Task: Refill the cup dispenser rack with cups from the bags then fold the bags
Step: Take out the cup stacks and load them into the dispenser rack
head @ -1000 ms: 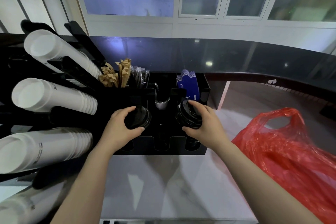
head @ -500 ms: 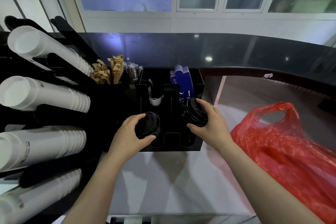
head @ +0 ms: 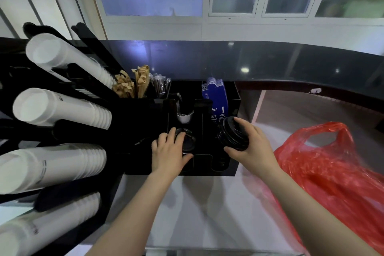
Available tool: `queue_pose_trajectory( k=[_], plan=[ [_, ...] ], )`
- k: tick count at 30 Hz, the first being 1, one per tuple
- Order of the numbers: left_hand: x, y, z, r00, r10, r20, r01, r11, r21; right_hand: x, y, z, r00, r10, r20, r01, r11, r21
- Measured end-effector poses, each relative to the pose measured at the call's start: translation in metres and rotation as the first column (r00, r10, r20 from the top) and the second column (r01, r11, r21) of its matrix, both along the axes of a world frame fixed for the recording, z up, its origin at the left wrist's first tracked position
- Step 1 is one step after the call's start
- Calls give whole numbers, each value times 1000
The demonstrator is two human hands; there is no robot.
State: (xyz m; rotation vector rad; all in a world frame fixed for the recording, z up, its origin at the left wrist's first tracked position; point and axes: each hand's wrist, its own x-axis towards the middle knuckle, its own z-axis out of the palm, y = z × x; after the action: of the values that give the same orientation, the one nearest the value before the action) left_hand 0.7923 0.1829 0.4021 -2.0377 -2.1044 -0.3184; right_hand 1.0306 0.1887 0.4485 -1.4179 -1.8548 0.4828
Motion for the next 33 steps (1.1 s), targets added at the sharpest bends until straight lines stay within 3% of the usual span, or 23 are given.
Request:
queue_pose_trajectory(
  k=[7, 10, 14, 24, 33],
  plan=[
    [-3, 8, -10, 966, -132, -223, 112, 988, -102, -4, -1, 1, 1000, 3, 29, -3, 1000, -17],
    [-6, 10, -6, 946, -177, -272, 159, 983, -86, -5, 0, 1, 999, 4, 39, -3, 1000, -23],
    [-8, 7, -3, 875, -189, -446, 184, 981, -54, -4, -1, 0, 1000, -4, 28, 4, 1000, -30],
    [-2, -2, 15, 872, -202, -446, 246, 969, 41, -5, 0, -1, 1000, -28, 1, 28, 999, -29],
    [-7, -9, 16, 950, -201, -238, 249, 949, 195, -6, 0, -1, 999, -42, -24, 41, 999, -29]
  ],
)
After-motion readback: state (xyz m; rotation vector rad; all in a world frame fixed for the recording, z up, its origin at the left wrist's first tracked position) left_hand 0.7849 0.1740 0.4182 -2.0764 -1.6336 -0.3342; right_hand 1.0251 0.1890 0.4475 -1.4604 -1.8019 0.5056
